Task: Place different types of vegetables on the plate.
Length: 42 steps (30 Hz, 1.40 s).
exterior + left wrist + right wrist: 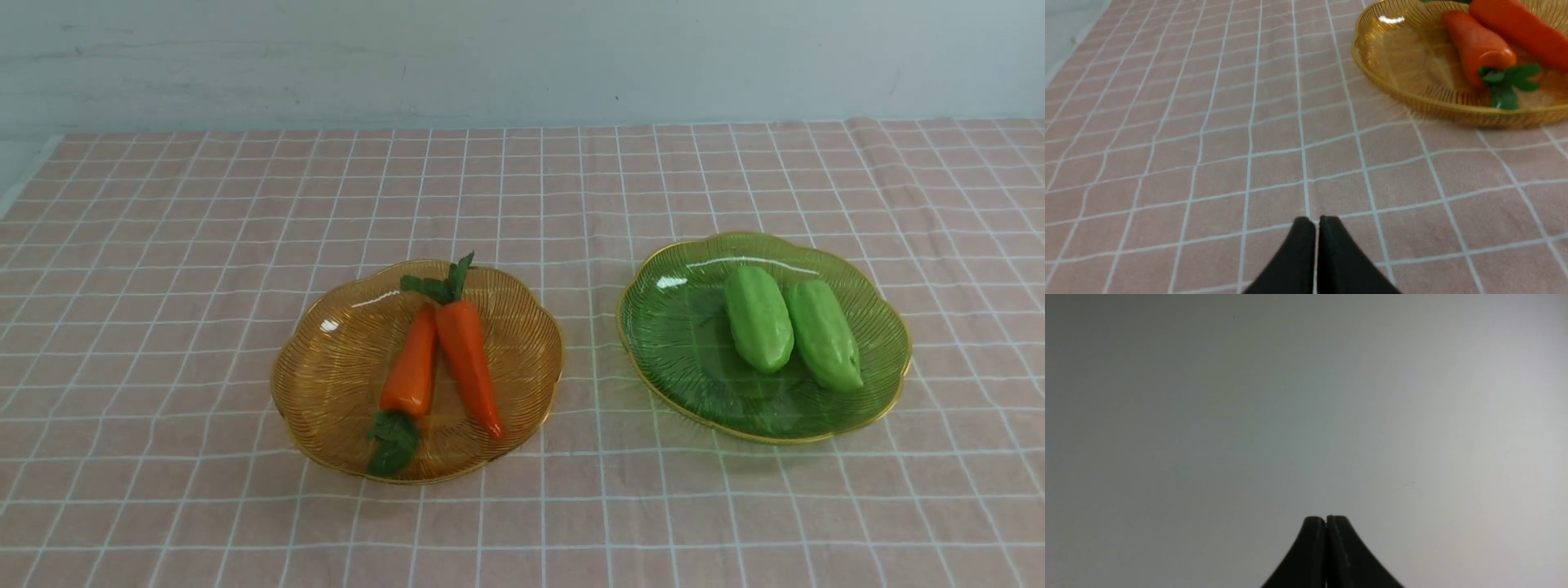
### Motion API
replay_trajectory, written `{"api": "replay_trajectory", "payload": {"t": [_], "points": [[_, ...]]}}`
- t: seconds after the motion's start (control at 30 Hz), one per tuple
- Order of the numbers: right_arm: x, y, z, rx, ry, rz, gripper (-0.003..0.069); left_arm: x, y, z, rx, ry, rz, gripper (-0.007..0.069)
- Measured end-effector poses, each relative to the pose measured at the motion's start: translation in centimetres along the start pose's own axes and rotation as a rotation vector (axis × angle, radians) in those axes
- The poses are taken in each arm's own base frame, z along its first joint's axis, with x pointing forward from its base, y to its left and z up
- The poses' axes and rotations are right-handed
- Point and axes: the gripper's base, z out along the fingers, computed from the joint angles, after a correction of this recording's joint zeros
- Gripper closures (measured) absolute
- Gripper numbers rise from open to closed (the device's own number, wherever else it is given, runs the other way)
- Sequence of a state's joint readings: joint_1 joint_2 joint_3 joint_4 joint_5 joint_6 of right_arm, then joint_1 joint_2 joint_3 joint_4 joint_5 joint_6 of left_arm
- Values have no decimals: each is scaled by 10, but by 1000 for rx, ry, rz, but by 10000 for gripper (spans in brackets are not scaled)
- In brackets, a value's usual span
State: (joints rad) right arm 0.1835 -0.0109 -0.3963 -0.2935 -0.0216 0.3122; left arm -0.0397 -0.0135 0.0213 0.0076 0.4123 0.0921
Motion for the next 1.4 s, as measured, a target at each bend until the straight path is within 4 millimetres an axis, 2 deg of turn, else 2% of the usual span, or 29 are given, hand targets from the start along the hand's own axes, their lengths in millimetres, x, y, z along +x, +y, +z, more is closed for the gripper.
{"api": "replay_trajectory", "payload": {"t": [1.13, 1.2, 1.3, 1.4], "points": [[2, 0, 0, 4, 14, -25, 674, -1, 0, 1, -4, -24, 6, 628], [4, -1, 0, 11, 34, -29, 674, -1, 0, 1, -4, -24, 6, 628], [18, -2, -1, 44, 104, -41, 674, -1, 0, 1, -4, -24, 6, 628], [44, -5, -4, 100, 225, -51, 674, -1, 0, 1, -4, -24, 6, 628]]}}
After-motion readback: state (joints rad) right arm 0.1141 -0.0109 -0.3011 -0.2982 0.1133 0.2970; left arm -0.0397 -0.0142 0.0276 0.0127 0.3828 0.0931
